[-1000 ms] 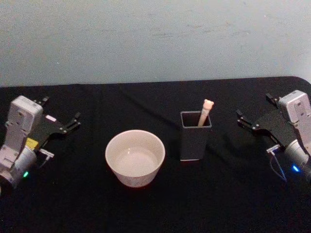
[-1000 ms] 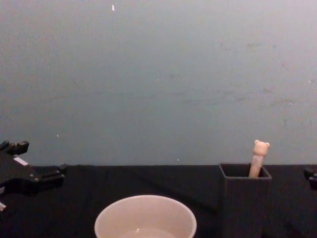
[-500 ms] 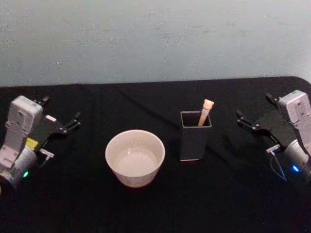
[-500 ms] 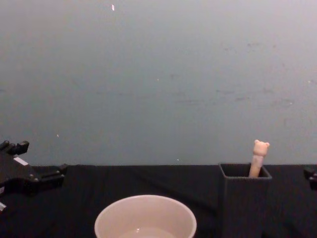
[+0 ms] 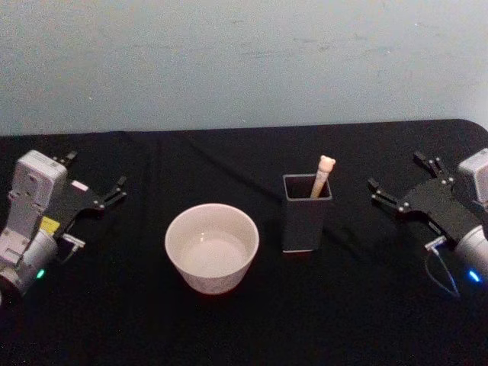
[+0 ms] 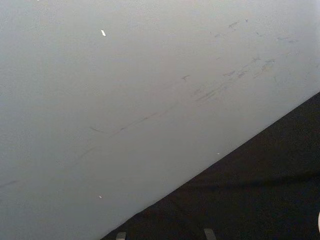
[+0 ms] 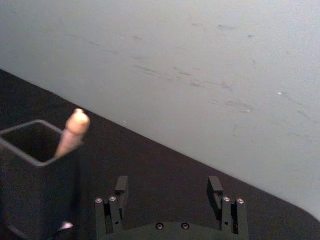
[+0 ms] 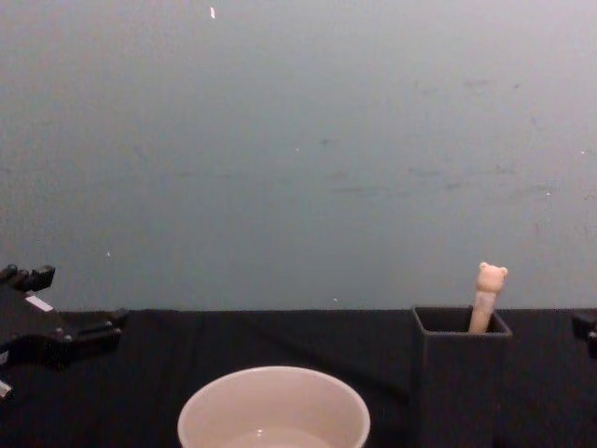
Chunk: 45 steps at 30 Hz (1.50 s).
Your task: Pick up the stirring spoon with one hand, stir inside the cup, then place it back in its original position.
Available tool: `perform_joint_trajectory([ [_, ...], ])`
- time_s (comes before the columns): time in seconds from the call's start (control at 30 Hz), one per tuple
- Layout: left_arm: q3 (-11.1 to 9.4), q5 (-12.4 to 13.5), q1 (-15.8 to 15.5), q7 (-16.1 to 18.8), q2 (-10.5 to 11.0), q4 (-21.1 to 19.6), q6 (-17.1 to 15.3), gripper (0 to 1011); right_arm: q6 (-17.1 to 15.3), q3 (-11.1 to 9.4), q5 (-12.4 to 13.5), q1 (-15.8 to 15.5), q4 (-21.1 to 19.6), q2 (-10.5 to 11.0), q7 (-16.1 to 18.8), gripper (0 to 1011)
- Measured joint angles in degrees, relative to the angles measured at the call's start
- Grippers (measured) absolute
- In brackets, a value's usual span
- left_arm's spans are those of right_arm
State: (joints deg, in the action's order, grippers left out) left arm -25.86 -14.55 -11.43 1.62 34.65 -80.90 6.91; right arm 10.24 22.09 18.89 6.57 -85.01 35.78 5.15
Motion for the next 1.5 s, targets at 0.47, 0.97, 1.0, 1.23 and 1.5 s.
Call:
perform_joint_trajectory([
  [0.47, 0.0, 0.0, 0.0, 0.0, 0.0, 0.0, 0.0, 1001, 2.5, -1.5, 5.9, -4.8, -5.2, 0.2, 9.2, 1002],
  [0.97, 0.0, 0.0, 0.0, 0.0, 0.0, 0.0, 0.0, 1001, -0.5, -2.9, 15.5, -0.4, -1.1, -4.6, 19.3, 1002],
  [1.0, 0.0, 0.0, 0.0, 0.0, 0.0, 0.0, 0.0, 1001, -0.5, -2.9, 15.5, -0.4, -1.1, -4.6, 19.3, 1002],
  [1.23, 0.0, 0.0, 0.0, 0.0, 0.0, 0.0, 0.0, 1001, -3.2, -2.7, 16.9, 3.0, 2.7, -7.1, 22.5, 1002],
  [1.5, 0.0, 0.0, 0.0, 0.0, 0.0, 0.0, 0.0, 1001, -5.6, -2.5, 17.8, 5.9, 6.5, -9.5, 24.7, 1002],
])
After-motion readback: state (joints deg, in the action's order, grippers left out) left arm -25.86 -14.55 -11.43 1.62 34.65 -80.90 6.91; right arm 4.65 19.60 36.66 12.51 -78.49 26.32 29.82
